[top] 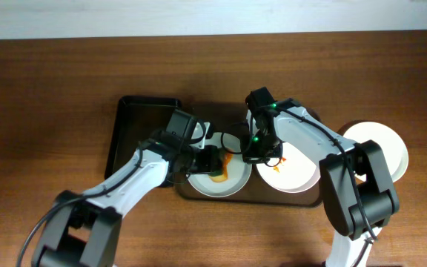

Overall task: Clean dirty plates on tray and stack at the side
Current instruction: 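Scrub the back plate with the sponge while right gripper holds it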

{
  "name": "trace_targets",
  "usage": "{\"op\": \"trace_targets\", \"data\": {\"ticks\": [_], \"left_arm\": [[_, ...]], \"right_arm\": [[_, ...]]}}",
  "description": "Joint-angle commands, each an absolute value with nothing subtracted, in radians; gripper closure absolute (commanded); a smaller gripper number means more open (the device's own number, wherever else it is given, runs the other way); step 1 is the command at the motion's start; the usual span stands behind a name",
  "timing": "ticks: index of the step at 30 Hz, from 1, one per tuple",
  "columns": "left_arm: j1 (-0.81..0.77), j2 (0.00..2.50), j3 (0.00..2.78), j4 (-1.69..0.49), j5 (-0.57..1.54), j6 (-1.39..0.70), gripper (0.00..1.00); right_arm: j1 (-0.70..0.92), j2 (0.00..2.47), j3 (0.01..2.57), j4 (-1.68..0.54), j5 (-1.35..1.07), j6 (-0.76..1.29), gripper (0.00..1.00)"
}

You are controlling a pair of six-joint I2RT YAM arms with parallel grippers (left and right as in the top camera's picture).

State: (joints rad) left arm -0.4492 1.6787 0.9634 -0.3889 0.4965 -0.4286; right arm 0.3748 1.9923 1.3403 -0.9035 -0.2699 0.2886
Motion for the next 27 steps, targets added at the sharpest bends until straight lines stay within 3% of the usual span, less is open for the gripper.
{"op": "trace_targets", "data": {"ticks": [1,7,13,15,18,27], "left_arm": [[-0.444,1.754,0.92,-0.259,0.747,-0.471,1.0],[-0.445,1.854,0.919,-0.246,0.733,-0.471,1.0],[-0.432,1.855,0.919,-0.263,0.225,-0.471,1.0],[-0.405,1.836,0.92,-0.267,0.191,-0.47,1.0],[-0.396,1.755,0.92,-0.303,0.062,-0.434,1.0],[-0.377,1.366,0.925,-0.448,-0.002,-0.366,1.0]], "right_arm": [[0.379,1.987,1.335,-0.901,-0.25,0.297,0.96],[0.379,1.987,1.335,-0.904,-0.25,0.297,0.96],[0.379,1.987,1.335,-0.923,-0.25,0.297,0.96],[0.379,1.987,1.335,-0.929,-0.25,0.297,0.96],[0.379,1.987,1.335,-0.929,-0.25,0.297,0.96],[0.379,1.987,1.335,-0.927,-0.25,0.297,0.96]]}}
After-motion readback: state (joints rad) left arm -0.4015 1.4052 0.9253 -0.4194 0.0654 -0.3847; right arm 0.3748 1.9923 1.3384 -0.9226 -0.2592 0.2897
